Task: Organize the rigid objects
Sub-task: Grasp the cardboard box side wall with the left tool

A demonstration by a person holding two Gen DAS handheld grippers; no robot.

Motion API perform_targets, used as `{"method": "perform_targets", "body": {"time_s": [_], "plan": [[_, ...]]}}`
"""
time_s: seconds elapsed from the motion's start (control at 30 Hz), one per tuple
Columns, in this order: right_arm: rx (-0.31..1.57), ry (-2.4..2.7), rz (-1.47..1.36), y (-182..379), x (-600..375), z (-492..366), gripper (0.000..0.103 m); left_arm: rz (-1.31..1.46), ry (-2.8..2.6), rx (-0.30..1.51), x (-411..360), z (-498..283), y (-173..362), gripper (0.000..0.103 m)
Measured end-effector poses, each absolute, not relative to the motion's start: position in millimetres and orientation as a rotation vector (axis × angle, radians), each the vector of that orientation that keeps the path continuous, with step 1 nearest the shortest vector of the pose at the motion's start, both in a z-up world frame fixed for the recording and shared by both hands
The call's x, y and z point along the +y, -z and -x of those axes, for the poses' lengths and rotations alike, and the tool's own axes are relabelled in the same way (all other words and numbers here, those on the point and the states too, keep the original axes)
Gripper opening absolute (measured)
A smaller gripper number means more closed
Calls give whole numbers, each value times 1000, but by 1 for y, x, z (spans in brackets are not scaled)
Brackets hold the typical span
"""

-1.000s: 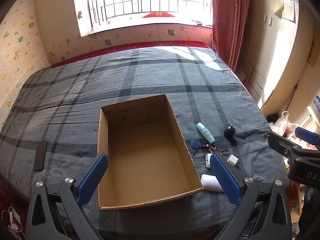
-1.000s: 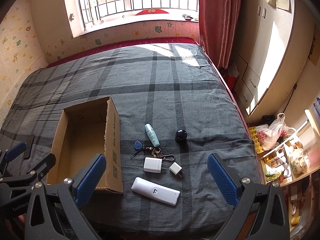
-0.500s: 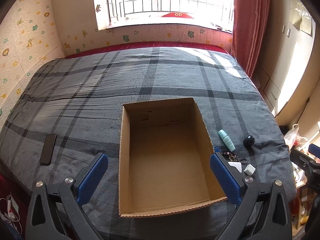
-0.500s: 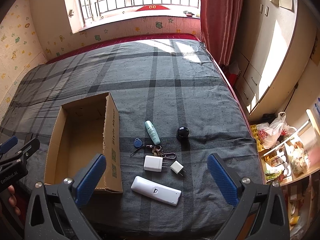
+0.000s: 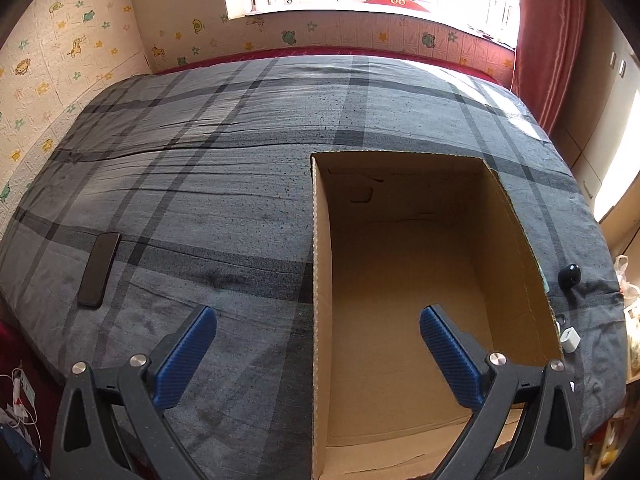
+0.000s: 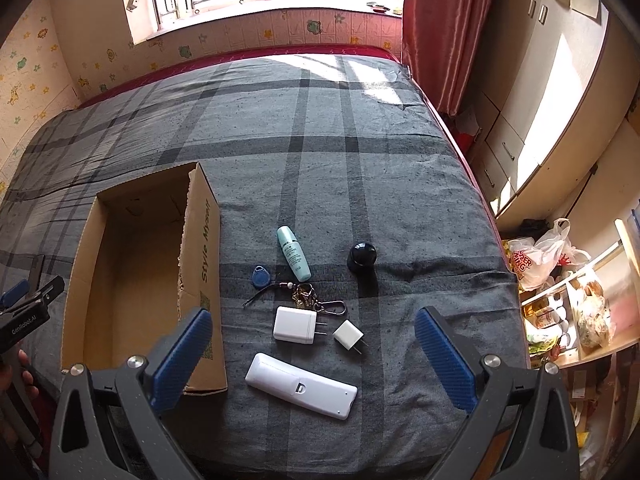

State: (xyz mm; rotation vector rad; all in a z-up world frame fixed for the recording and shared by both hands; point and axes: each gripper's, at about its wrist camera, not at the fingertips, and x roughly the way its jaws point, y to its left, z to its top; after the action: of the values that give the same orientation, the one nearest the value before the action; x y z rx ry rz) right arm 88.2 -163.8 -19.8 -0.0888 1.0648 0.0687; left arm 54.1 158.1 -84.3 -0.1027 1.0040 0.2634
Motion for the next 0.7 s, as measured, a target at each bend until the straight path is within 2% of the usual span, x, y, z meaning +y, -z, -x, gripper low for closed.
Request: {"method": "perform_targets", "body": {"time_s": [0.37, 0.43, 0.63, 0.7], "plan": [[1109, -54, 113, 43, -161, -105, 103, 87, -223, 1012, 170, -63, 123, 103], [1118, -53, 119, 47, -160, -106, 103, 82, -217, 1020, 169, -65, 127, 100], [1128, -52, 123, 54, -161, -108, 103, 97, -183, 1077, 169, -71, 142, 71], [1131, -50, 122, 55, -162, -109, 103, 98, -176, 1073, 168, -72, 145, 57]]}}
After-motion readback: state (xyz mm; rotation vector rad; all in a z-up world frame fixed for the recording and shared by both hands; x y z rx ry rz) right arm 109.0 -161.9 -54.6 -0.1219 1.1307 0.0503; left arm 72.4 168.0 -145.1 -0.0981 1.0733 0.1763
